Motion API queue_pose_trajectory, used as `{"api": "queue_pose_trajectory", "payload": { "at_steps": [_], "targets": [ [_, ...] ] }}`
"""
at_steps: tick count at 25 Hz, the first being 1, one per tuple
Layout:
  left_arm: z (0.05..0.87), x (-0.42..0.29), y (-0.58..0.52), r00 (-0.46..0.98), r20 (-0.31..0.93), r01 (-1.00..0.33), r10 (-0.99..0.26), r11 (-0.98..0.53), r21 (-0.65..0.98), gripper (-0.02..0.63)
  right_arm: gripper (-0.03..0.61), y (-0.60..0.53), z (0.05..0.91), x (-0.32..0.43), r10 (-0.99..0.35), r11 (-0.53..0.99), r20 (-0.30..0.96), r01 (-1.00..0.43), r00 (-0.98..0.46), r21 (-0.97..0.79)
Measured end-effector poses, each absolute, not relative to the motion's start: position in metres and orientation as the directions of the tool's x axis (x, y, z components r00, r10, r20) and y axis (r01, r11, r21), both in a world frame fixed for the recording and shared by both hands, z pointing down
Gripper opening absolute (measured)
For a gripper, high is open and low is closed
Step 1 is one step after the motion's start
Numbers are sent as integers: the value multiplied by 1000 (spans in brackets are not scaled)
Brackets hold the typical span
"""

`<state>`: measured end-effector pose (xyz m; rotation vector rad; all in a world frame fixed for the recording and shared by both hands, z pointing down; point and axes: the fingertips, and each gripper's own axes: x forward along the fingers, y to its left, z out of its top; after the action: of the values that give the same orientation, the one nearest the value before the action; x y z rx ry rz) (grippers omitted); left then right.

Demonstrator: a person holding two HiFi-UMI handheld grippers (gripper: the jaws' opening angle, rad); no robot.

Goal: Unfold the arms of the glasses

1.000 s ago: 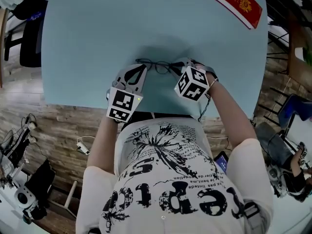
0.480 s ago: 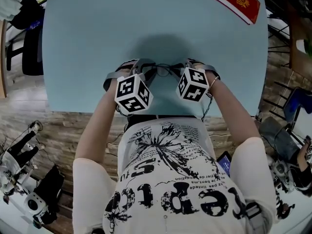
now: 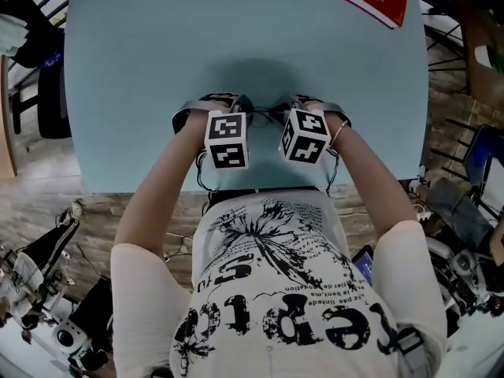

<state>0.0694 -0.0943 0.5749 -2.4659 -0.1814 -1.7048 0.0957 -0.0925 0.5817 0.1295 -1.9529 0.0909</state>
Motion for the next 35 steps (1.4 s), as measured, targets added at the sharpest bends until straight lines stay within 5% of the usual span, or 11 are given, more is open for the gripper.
{"api": "queue_pose_trajectory", "payload": {
  "at_steps": [35],
  "targets": [
    [522,34,-97,689,724,-16,-43,-999,-44,31,35,-84,587,99,-68,984,946,-176,-317,12]
  ]
}}
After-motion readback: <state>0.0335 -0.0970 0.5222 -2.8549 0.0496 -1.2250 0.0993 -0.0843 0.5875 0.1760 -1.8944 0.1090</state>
